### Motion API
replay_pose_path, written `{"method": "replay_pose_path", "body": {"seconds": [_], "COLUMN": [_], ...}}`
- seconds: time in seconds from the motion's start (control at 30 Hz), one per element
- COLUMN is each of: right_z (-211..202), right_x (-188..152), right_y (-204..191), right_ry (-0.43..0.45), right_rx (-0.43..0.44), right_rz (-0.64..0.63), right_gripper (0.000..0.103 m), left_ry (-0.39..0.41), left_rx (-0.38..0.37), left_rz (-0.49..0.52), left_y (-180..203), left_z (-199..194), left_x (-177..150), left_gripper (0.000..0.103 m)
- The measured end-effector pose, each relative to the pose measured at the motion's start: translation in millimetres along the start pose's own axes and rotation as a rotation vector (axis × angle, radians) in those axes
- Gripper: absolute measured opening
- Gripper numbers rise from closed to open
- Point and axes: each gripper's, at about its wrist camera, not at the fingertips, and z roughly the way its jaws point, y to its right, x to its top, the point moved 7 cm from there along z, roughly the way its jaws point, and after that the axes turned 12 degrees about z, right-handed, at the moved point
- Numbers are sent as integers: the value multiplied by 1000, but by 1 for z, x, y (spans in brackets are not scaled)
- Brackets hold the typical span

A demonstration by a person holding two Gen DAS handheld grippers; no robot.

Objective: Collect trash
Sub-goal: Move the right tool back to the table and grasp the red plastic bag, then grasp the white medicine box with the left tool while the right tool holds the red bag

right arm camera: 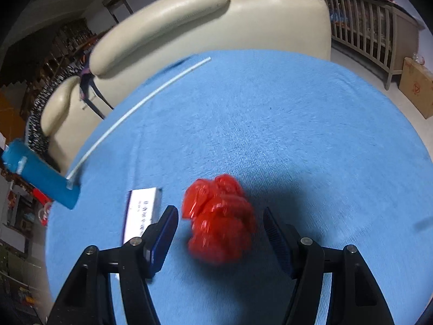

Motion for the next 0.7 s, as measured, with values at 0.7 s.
{"method": "replay_pose_path", "body": {"seconds": [0.7], "right_z": [-49], "right_x": [-54], "right_y": [60], "right_ry": [-39], "right_rx": [13], "right_rz": [-42], "right_gripper": [49], "left_ry": [-46], "left_rx": [-73], "left_rz": [81], "left_y": [70], "left_z": [90], "left_x": [128], "left_gripper": [73]}}
